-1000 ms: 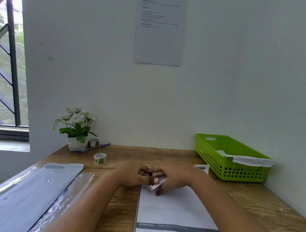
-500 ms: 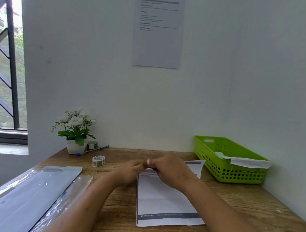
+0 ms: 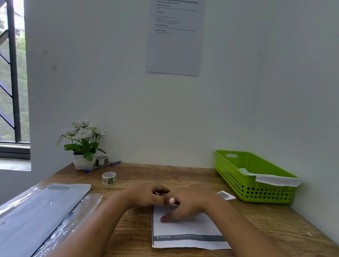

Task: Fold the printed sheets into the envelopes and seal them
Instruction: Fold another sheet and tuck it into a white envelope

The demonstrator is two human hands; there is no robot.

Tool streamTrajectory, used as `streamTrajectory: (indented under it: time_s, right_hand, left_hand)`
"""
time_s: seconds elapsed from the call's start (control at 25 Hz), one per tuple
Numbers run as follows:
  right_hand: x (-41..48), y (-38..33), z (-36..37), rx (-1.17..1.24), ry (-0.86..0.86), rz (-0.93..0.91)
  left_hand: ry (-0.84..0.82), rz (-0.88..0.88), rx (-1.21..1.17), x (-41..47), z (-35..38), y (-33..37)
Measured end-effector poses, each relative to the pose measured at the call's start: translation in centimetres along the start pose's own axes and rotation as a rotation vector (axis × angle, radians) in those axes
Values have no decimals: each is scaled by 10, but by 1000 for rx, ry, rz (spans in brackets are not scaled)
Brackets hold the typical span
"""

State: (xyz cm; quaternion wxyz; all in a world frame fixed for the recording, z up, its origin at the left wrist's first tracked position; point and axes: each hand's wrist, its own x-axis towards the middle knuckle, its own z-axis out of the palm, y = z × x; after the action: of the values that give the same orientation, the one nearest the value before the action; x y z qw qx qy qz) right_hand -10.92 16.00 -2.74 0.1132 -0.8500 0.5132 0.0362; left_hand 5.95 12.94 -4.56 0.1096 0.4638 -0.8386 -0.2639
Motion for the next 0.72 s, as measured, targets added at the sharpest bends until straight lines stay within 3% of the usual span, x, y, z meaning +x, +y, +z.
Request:
streamTrajectory:
  time_s: [0.12, 0.28, 0.56, 0.72]
  right_hand:
    - [6, 2, 8, 110, -161, 19]
    - [7, 12, 7, 63, -101, -37]
    - [-2, 33, -7, 114, -26, 156]
    - [-4, 34, -9, 125, -6, 177]
  left_hand:
    - [2, -22, 22, 1, -1, -1]
    - [6, -67, 146, 2, -2, -2]
    - [18, -150, 138, 8, -4, -6]
    - [9, -150, 151, 7, -3, -5]
